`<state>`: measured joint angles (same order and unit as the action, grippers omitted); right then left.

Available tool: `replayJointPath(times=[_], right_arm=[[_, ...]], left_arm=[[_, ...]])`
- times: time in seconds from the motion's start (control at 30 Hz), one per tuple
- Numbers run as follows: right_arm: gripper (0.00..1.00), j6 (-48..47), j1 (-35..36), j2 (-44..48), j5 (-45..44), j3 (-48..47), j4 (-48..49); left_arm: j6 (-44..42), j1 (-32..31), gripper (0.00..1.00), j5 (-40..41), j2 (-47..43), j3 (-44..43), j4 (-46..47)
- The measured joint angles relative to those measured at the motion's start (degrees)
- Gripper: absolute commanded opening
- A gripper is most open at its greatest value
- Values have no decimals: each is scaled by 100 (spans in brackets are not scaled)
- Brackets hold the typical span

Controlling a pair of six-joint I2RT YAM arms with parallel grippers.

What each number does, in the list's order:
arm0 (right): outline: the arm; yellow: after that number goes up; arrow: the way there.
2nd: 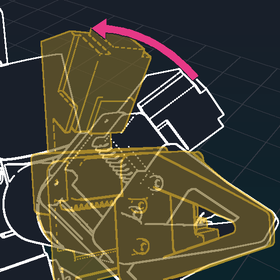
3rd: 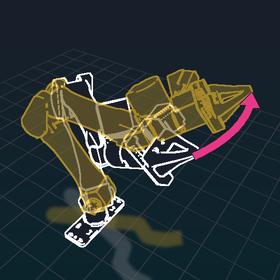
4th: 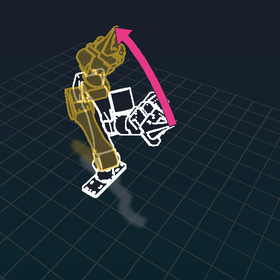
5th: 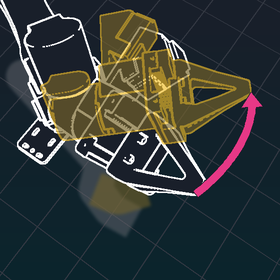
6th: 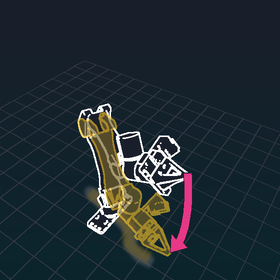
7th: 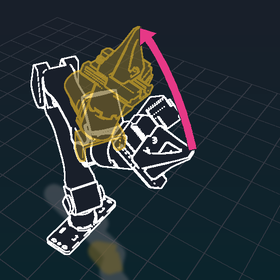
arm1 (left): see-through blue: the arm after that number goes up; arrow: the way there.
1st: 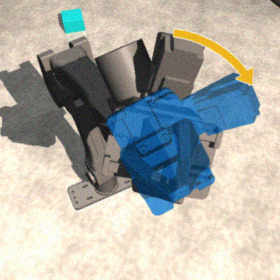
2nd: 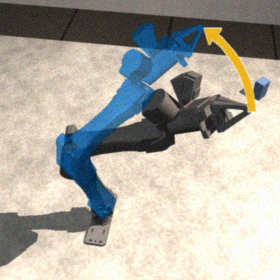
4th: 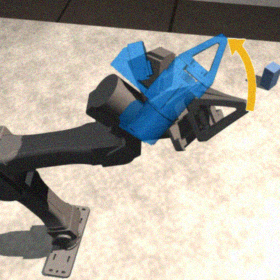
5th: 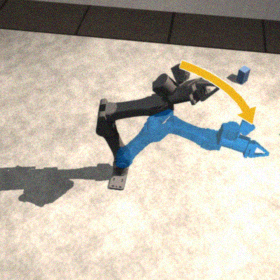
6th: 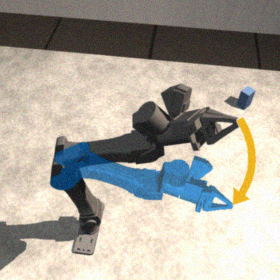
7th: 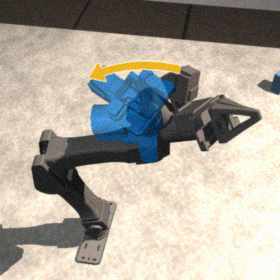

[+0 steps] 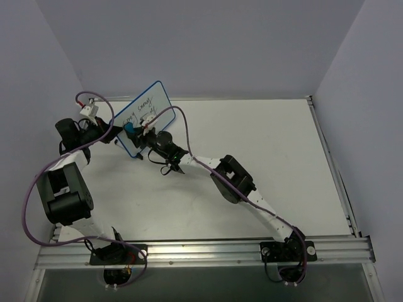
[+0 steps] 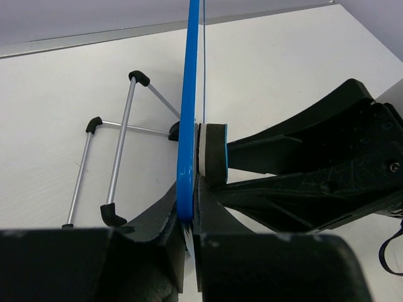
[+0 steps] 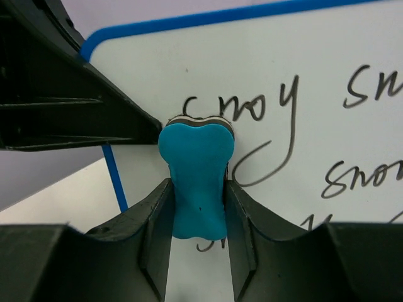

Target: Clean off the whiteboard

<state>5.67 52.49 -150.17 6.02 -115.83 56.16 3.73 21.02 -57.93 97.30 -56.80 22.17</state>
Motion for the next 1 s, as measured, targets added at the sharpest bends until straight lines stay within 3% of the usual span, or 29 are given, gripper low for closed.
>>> replayJointPath(times=[0.47, 0.77, 1.0], right_arm=[[0, 181, -262, 9, 201, -28, -52], [0, 247, -208, -46, 459, -640, -201], [0, 315, -144, -520, 540, -1661, -627]], left_arm=[[-321, -72, 2, 330, -232, -13, -573], [-461, -17, 2, 450, -404, -7, -1008], [-433, 4, 2, 632, -538, 68, -1167]])
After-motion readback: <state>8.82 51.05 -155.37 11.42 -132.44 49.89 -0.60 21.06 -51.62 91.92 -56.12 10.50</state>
